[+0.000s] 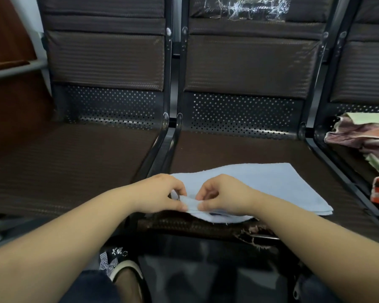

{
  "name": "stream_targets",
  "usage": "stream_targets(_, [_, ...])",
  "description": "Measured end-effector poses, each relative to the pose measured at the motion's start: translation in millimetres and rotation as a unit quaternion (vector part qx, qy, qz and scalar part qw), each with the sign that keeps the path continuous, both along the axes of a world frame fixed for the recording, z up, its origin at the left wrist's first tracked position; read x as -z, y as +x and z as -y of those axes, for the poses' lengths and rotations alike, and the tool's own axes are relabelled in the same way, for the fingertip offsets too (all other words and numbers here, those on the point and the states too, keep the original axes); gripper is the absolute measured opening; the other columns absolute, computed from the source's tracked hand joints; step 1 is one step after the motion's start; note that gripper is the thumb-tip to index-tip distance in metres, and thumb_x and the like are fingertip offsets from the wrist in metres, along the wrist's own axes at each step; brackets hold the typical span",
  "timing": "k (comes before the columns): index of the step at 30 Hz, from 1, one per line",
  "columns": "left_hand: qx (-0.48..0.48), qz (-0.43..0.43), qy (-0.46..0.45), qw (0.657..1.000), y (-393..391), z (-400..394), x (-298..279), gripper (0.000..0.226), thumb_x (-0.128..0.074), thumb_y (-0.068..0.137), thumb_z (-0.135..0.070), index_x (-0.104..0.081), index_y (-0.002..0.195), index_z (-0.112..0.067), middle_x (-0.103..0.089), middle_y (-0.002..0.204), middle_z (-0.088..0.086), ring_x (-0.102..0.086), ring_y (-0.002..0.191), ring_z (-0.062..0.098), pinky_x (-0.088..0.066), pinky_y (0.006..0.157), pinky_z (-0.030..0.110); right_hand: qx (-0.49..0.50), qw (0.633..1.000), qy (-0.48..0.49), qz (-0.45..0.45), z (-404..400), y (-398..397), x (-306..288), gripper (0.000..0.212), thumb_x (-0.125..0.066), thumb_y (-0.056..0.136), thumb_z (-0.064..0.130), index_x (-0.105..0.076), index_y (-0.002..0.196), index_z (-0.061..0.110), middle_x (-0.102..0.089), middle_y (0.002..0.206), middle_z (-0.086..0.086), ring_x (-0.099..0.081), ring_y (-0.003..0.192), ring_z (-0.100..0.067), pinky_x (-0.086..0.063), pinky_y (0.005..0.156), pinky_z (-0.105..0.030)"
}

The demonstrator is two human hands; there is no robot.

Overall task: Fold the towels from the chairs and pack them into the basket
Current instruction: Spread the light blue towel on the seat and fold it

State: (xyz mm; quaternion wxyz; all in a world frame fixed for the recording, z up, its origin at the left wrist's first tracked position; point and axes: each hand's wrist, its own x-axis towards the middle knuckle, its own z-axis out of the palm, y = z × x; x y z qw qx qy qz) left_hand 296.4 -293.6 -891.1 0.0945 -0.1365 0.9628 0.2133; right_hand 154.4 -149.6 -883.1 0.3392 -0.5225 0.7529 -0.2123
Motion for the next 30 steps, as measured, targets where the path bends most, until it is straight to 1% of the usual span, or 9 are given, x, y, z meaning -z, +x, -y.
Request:
stream_targets(4, [-0.024,0.035,0.199,0.979,2,-28,-19,0.018,-0.073,0.082,-0.031,-0.067,0.091,-0.017,-0.067,0.082,-0.005,-0.050,0.060,-0.006,-0.039,0.060,0.011,-0.005,0.989,0.043,0.141,-34,-8,-20,0.015,-0.077,0.077,0.010,-0.068,0.077,0.021,-0.066,0.066,0.012,-0.058,0.060,0.004,-0.044,0.064,-0.008])
stream_targets(10, [-0.046,0.049,0.331,0.941,-3,-46,-26,0.018,-0.077,0.078,-0.027,-0.068,0.090,-0.018,-0.065,0.077,-0.005,-0.054,0.071,0.006,-0.039,0.070,0.020,0.019,0.973,0.058,0.224,-63,-12,-27,0.012,-0.076,0.077,0.006,-0.069,0.077,0.015,-0.065,0.069,-0.001,-0.056,0.064,-0.009,-0.045,0.063,-0.015])
stream_targets(13, [-0.074,0.013,0.357,0.931,-11,-49,-31,0.029,-0.078,0.067,-0.035,-0.065,0.088,-0.021,-0.061,0.078,0.002,-0.050,0.070,0.013,-0.036,0.066,0.023,0.053,0.966,0.031,0.250,-65,-11,-28,0.009,-0.074,0.079,0.014,-0.067,0.085,0.015,-0.064,0.063,0.004,-0.058,0.059,-0.005,-0.045,0.065,-0.018])
stream_targets(17, [-0.108,-0.027,0.412,0.904,-24,-53,-36,0.019,-0.076,0.079,-0.021,-0.060,0.087,-0.016,-0.056,0.070,0.004,-0.041,0.055,0.009,-0.030,0.051,0.016,0.068,0.972,-0.011,0.226,-66,-9,-30,0.018,-0.076,0.079,0.025,-0.066,0.091,0.017,-0.064,0.075,-0.003,-0.057,0.072,-0.011,-0.044,0.074,-0.023])
stream_targets(19, [-0.114,-0.040,0.402,0.908,-32,-52,-36,0.026,-0.077,0.075,-0.032,-0.061,0.088,-0.016,-0.061,0.073,0.000,-0.050,0.061,0.008,-0.042,0.059,0.017,0.083,0.973,-0.028,0.215,-66,-13,-31,0.013,-0.076,0.079,0.023,-0.064,0.082,0.019,-0.061,0.066,0.003,-0.055,0.065,-0.008,-0.043,0.066,-0.019])
stream_targets(21, [-0.112,-0.044,0.359,0.925,-38,-49,-37,0.048,-0.074,0.059,-0.056,-0.065,0.091,-0.020,-0.068,0.086,-0.002,-0.061,0.081,0.012,-0.049,0.081,0.031,0.111,0.969,-0.041,0.219,-67,-23,-31,0.014,-0.076,0.079,0.022,-0.063,0.080,0.018,-0.058,0.063,0.002,-0.054,0.062,-0.009,-0.044,0.062,-0.021])
stream_targets(25, [-0.093,0.020,0.230,0.968,-43,-31,-40,0.078,-0.063,0.042,-0.085,-0.071,0.093,-0.027,-0.071,0.098,-0.009,-0.065,0.098,0.011,-0.049,0.095,0.033,0.175,0.948,-0.057,0.259,-72,-47,-33,0.035,-0.073,0.080,0.016,-0.061,0.107,-0.003,-0.060,0.085,-0.014,-0.061,0.072,-0.015,-0.052,0.063,-0.023])
stream_targets(27, [-0.080,0.060,0.205,0.974,-44,-24,-42,0.073,-0.068,0.044,-0.082,-0.071,0.092,-0.028,-0.072,0.098,-0.008,-0.065,0.097,0.010,-0.048,0.092,0.029,0.189,0.946,-0.064,0.257,-76,-58,-33,0.036,-0.073,0.080,0.016,-0.061,0.107,-0.004,-0.063,0.088,-0.017,-0.062,0.075,-0.018,-0.052,0.064,-0.025])
stream_targets(30, [-0.063,0.093,0.174,0.978,-54,-19,-44,0.034,-0.079,0.066,-0.050,-0.068,0.090,-0.028,-0.070,0.089,-0.012,-0.061,0.083,0.004,-0.046,0.081,0.021,0.208,0.942,-0.075,0.252,-81,-73,-31,0.036,-0.072,0.080,0.016,-0.062,0.107,-0.004,-0.067,0.092,-0.018,-0.064,0.080,-0.021,-0.052,0.070,-0.030])
